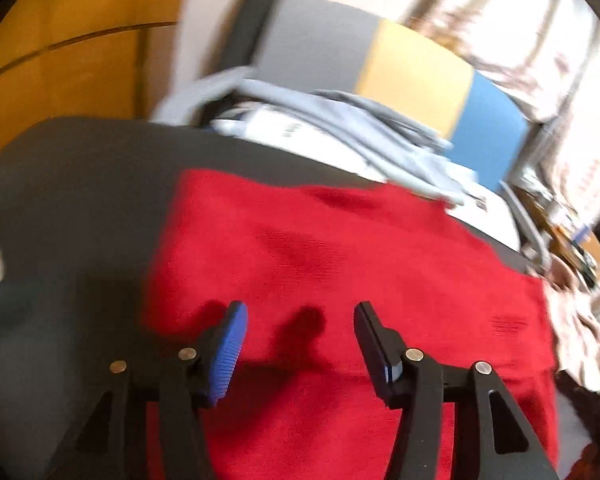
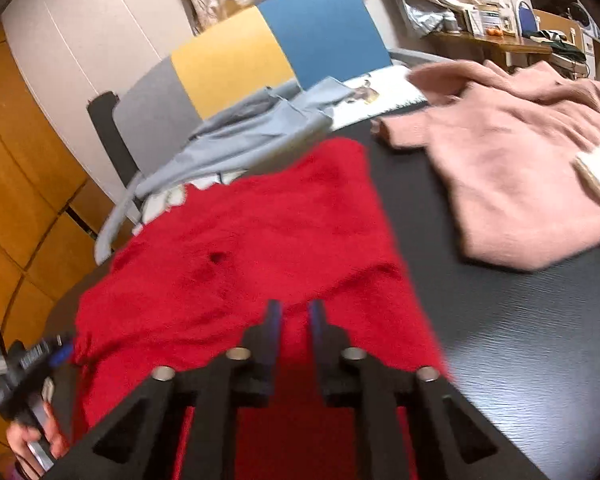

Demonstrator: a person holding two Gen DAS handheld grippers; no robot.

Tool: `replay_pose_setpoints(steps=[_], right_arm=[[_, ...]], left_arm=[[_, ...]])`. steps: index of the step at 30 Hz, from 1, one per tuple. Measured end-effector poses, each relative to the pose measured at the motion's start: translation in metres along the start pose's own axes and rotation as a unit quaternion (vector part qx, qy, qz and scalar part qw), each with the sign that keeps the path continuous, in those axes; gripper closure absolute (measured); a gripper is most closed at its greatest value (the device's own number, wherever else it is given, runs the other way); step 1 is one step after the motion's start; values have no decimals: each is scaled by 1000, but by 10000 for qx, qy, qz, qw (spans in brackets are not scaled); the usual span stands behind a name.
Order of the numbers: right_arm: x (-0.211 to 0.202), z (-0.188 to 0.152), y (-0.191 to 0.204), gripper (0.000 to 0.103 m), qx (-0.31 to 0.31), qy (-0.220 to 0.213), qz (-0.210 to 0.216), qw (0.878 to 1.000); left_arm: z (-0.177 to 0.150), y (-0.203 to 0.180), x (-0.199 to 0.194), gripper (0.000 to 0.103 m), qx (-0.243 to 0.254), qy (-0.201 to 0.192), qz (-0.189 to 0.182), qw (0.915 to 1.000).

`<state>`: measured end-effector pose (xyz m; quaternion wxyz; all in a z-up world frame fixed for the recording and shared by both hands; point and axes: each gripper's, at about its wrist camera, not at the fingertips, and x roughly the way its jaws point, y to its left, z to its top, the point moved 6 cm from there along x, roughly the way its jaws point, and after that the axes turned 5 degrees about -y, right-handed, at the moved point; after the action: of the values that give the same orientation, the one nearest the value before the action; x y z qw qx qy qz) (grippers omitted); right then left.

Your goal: Fold clothes

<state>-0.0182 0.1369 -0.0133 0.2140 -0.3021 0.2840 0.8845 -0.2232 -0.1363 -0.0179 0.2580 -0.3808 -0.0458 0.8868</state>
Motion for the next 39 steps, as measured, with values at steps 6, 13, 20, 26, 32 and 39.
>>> replay_pose_setpoints(steps=[6, 13, 20, 26, 32, 39], right_arm=[[36, 3, -16, 94, 101, 457, -72, 9989], [44, 17, -61, 103, 791, -23, -756, 9940], [8, 12, -35, 80, 307, -116, -497, 9982], [23, 44, 29, 77, -804, -40, 554, 9952], [108, 101, 71, 71, -1540, 566, 886, 9825], [211, 147, 107, 66, -2110, 1304, 657, 9665]], left_arm=[[-7, -91, 78, 33, 1697, 174, 238, 9851], [-10, -68, 77, 17, 1374, 37, 155, 9904], [-6, -78, 74, 11, 1444, 234, 333, 9887], [43, -57, 78, 11, 942, 510, 23, 9942], [125, -23, 116, 2, 677, 440, 367, 9961], [157, -6, 189, 2, 234, 1430, 107, 9894]])
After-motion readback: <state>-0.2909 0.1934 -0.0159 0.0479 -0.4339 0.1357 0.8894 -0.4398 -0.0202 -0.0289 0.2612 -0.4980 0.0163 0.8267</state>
